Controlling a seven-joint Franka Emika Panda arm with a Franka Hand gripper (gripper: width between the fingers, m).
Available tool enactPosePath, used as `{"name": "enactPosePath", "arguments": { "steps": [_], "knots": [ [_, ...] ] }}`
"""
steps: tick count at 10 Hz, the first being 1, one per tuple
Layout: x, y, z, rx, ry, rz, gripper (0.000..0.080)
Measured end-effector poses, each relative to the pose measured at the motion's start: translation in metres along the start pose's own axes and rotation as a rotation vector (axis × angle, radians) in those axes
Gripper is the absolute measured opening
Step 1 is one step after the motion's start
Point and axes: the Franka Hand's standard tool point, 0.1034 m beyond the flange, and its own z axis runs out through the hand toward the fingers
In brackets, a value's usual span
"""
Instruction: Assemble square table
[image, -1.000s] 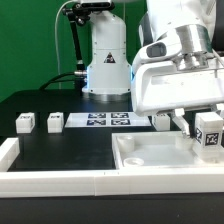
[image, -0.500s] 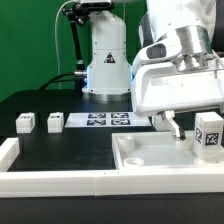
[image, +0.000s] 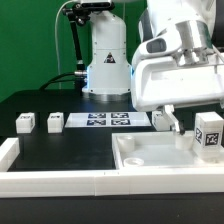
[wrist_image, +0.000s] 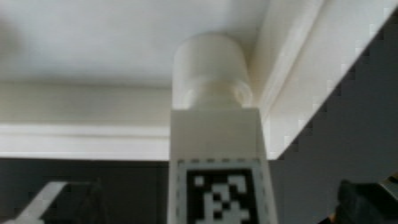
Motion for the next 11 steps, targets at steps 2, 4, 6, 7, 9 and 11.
{"name": "enactPosePath", "arguments": {
  "steps": [2, 4, 6, 7, 9, 11],
  "knots": [
    [0.012, 0.0, -0.012, 0.005, -0.009, 0.0, 0.0649],
    [0.012, -0.001, -0.013, 0.011, -0.032, -0.001, 0.0649],
    [0.007, -0.005, -0.01, 0.042, -0.171, -0.002, 0.0649],
    [0.011, 0.002, -0.006, 0.052, -0.252, 0.007, 0.0649],
    [0.013, 0.002, -0.006, 0.082, -0.391, 0.016, 0.0649],
    [0.021, 0.0, -0.006, 0.116, -0.526, 0.028, 0.0649]
  ]
}}
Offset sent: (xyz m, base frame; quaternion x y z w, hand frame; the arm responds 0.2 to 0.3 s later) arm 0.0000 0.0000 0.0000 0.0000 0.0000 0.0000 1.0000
